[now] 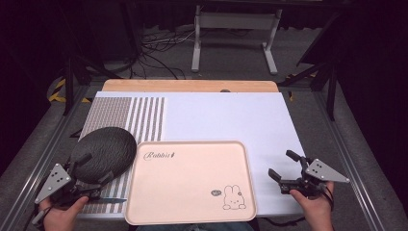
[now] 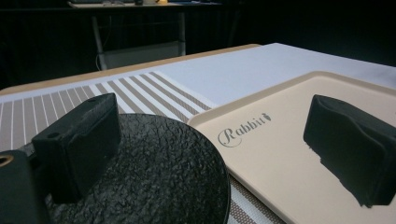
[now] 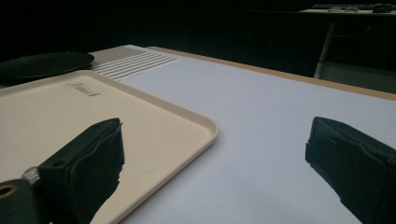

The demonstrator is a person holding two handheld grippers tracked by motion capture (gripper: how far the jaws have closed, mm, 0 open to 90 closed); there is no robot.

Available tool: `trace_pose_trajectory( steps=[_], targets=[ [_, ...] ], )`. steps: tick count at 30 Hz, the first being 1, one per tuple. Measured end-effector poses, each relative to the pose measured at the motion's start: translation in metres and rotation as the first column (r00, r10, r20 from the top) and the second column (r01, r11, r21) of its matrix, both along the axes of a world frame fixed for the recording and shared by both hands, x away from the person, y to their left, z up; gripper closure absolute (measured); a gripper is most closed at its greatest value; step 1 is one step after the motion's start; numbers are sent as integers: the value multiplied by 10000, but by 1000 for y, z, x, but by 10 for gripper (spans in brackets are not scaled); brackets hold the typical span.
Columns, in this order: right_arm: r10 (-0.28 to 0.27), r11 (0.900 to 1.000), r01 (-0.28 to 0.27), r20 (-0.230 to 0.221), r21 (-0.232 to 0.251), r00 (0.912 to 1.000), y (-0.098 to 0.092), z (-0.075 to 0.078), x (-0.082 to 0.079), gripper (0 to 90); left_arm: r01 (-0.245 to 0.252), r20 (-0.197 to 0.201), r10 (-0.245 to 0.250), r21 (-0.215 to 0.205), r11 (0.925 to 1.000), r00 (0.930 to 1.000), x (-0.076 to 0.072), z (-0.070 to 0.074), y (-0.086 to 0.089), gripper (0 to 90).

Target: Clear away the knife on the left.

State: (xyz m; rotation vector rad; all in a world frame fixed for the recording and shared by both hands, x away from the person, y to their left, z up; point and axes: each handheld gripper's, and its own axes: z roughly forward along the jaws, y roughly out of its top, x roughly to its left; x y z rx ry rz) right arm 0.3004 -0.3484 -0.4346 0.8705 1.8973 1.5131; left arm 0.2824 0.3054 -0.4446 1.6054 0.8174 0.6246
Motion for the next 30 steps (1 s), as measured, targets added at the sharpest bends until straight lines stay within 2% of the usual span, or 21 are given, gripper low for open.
trace_pose_trajectory(
  steps=[9, 12, 14, 16, 20, 21, 22, 23, 26, 28, 30],
  targets=[
    [108, 9999, -108, -10, 63, 9999, 2, -1, -1, 54, 199, -240, -192, 302, 9993, 9995, 0, 5, -1, 62],
    [103, 9999, -103, -40, 70, 9999, 2, -1, -1, 54, 426, -394, -411, 368, 9984, 9984, 0, 6, -3, 62],
    [103, 9999, -103, -41, 58, 9999, 2, -1, -1, 54, 567, -557, -532, 631, 9964, 9970, 1, 8, -4, 66],
    [96, 9999, -96, -17, 74, 10000, 2, 0, -1, 54, 602, -603, -562, 675, 9959, 9966, 1, 9, -5, 72],
    [119, 9999, -118, -21, 102, 9999, 2, 0, -1, 48, 881, -1103, -775, 951, 9916, 9909, 4, 14, -4, 80],
    [142, 9998, -141, -50, 133, 9999, 2, 0, -1, 46, 1151, -1316, -992, 1193, 9862, 9863, 7, 17, -4, 82],
    [142, 9998, -141, -50, 133, 9999, 2, 0, -1, 46, 1151, -1316, -992, 1193, 9862, 9863, 7, 17, -4, 93],
    [161, 9998, -160, -67, 138, 9998, 2, 0, -1, 46, 1343, -1435, -1143, 1390, 9811, 9830, 8, 19, -4, 93],
    [214, 9997, -213, -75, 118, 9997, 2, 0, 0, 45, 1931, -1911, -1523, 2171, 9569, 9697, 11, 25, -7, 112],
    [242, 9996, -241, -122, 124, 9996, 3, -1, 0, 46, 2157, -2075, -1653, 2502, 9439, 9642, 13, 27, -8, 119],
    [266, 9996, -265, -136, 86, 9996, 3, -1, 1, 46, 2437, -2334, -1804, 2798, 9286, 9555, 14, 30, -9, 121]
  ],
)
